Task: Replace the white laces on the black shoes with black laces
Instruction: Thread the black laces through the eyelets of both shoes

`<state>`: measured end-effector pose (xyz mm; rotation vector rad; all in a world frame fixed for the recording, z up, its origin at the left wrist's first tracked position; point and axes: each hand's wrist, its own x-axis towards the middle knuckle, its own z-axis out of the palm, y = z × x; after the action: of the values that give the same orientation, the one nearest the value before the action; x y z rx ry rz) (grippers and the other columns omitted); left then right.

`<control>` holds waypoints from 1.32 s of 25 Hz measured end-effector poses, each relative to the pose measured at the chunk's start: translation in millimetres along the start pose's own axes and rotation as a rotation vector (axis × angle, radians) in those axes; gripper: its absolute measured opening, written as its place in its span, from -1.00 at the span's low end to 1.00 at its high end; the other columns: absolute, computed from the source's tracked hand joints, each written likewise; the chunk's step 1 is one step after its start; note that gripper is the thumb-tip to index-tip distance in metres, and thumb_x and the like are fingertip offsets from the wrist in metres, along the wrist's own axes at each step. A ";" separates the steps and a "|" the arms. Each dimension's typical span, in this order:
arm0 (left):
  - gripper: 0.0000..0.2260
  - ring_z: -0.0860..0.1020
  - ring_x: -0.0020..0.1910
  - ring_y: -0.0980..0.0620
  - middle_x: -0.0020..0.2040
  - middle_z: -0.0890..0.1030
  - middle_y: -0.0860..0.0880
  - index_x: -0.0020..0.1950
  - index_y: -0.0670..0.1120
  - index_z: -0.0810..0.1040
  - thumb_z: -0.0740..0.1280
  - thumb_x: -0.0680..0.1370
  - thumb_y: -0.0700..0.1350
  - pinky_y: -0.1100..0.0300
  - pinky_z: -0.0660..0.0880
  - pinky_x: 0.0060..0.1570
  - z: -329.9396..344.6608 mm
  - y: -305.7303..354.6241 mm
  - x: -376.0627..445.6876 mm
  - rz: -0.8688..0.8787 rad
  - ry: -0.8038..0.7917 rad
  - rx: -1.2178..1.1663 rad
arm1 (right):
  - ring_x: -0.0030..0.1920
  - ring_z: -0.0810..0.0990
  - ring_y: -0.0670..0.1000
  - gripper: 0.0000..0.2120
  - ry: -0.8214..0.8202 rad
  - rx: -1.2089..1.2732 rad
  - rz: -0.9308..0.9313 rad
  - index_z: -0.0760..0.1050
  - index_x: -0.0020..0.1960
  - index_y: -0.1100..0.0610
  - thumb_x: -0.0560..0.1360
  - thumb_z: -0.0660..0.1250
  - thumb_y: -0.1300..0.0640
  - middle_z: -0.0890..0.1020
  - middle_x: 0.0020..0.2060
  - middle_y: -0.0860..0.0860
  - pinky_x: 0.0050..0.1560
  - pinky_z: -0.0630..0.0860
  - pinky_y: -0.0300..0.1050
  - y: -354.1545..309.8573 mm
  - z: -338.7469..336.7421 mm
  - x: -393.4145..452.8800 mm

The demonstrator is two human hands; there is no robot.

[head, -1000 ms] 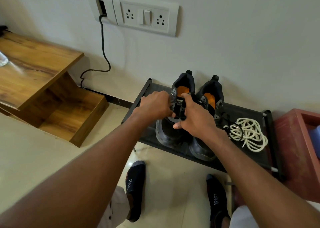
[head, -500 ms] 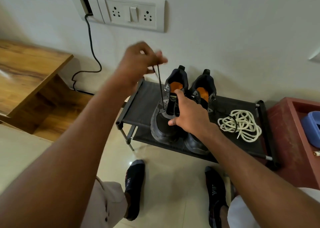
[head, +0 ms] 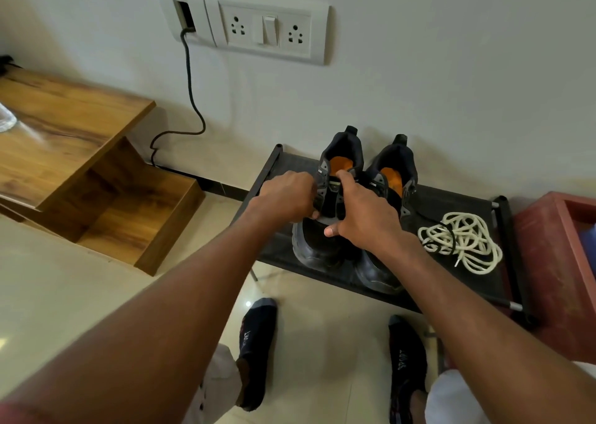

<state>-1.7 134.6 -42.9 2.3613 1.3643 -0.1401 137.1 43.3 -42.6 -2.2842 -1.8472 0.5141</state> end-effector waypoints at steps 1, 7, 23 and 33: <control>-0.80 0.60 -0.04 -0.04 -0.10 0.62 0.02 -0.10 0.01 0.55 0.51 0.53 0.07 -0.04 0.52 0.04 -1.5 0.8 2.0 -0.007 0.006 -0.009 | 0.34 0.57 0.27 0.08 -0.001 -0.001 0.002 0.04 0.63 -0.06 0.36 0.67 -0.07 0.53 0.42 0.05 0.17 0.56 0.26 0.7 -0.3 -0.6; -0.77 0.68 -0.12 -0.14 -0.20 0.67 -0.13 -0.24 -0.08 0.50 0.45 0.58 -0.14 0.02 0.59 -0.02 -53.2 -5.8 4.0 -0.064 0.352 -0.911 | 0.37 0.55 0.28 0.10 -0.016 0.021 0.018 0.00 0.65 -0.07 0.36 0.66 -0.07 0.50 0.46 0.06 0.25 0.52 0.29 5.3 -0.7 0.0; -0.68 0.67 -0.30 0.01 -0.33 0.67 -0.04 -0.08 -0.09 0.53 0.46 0.57 0.15 0.14 0.49 -0.31 -3.3 6.5 1.4 -0.056 -0.102 -0.148 | 0.35 0.57 0.25 0.06 -0.023 0.002 -0.017 0.02 0.63 -0.05 0.38 0.65 -0.07 0.48 0.45 0.08 0.21 0.55 0.26 3.7 1.9 -0.2; -0.79 0.60 -0.21 0.02 -0.26 0.66 -0.05 -0.15 -0.10 0.56 0.43 0.61 -0.02 0.16 0.40 -0.28 -21.0 -2.4 4.8 -0.116 -0.002 -0.335 | 0.37 0.55 0.27 0.08 -0.008 0.019 0.005 0.01 0.66 -0.06 0.38 0.65 -0.06 0.47 0.46 0.07 0.22 0.54 0.29 0.9 1.3 -0.6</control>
<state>-3.6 147.8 -25.8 2.0076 1.4016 0.0507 137.4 42.4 -44.1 -2.2786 -1.8330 0.5406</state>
